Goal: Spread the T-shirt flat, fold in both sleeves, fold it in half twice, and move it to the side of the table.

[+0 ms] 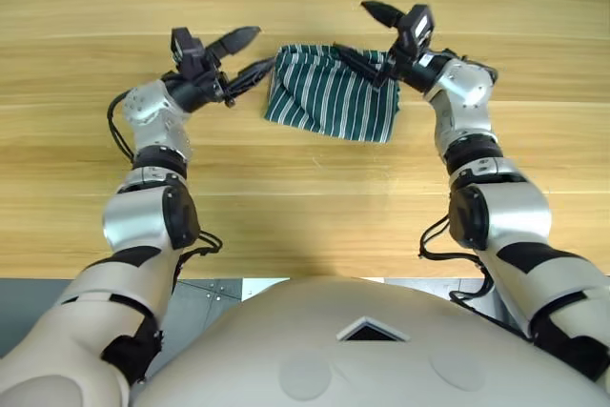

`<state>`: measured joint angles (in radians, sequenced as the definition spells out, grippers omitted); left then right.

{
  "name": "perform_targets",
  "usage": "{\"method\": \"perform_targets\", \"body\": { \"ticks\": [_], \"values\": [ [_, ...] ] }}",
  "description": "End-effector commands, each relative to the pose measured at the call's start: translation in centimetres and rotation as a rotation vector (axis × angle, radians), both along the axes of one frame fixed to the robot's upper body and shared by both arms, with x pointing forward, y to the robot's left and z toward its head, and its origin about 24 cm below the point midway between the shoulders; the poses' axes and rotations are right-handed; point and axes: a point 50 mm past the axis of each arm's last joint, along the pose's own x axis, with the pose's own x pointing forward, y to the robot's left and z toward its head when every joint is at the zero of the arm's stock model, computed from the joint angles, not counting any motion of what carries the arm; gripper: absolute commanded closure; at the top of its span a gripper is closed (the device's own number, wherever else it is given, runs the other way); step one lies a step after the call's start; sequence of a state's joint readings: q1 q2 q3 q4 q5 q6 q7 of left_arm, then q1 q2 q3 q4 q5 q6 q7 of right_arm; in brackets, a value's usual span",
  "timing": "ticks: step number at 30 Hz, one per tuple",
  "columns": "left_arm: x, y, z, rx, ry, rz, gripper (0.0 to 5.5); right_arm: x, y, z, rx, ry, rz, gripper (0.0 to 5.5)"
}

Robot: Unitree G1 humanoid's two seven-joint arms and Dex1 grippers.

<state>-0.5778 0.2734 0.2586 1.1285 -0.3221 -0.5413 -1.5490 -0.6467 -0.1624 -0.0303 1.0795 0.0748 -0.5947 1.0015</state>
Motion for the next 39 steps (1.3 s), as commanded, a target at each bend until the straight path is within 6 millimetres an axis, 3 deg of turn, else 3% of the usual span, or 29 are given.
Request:
{"method": "perform_targets", "body": {
  "ticks": [1, 8, 13, 20, 30, 35, 39],
  "values": [
    [-0.9, -0.1, -0.1, 0.062, -0.034, -0.101, 3.49, -1.1, 1.7, -0.5, -0.110, -0.035, 0.160, 2.33],
    [-1.1, -1.1, -1.0, 0.173, -0.053, -0.105, 4.52, -2.2, 3.0, -0.8, -0.181, -0.060, 0.311, 3.48],
    [-0.3, -1.9, -1.3, 0.328, -0.087, -0.022, 5.32, -2.0, 3.5, -0.5, -0.192, -0.064, 0.313, 4.38],
    [0.6, -3.1, -2.5, 0.625, -0.163, 0.076, 5.50, -0.7, 4.1, -0.5, -0.266, -0.083, 0.195, 5.47],
    [0.4, -3.5, -3.0, 0.678, -0.201, 0.073, 5.50, -0.1, 4.6, -3.0, -0.543, -0.084, 0.061, 5.47],
    [0.4, -3.5, -3.0, 0.685, -0.207, 0.073, 5.50, -0.6, 4.7, -4.2, -0.609, -0.070, 0.066, 5.47],
    [0.0, -3.3, -3.9, 0.790, -0.221, 0.036, 5.50, -0.5, 4.1, -4.7, -0.647, -0.050, 0.032, 5.47]
  ]
}}
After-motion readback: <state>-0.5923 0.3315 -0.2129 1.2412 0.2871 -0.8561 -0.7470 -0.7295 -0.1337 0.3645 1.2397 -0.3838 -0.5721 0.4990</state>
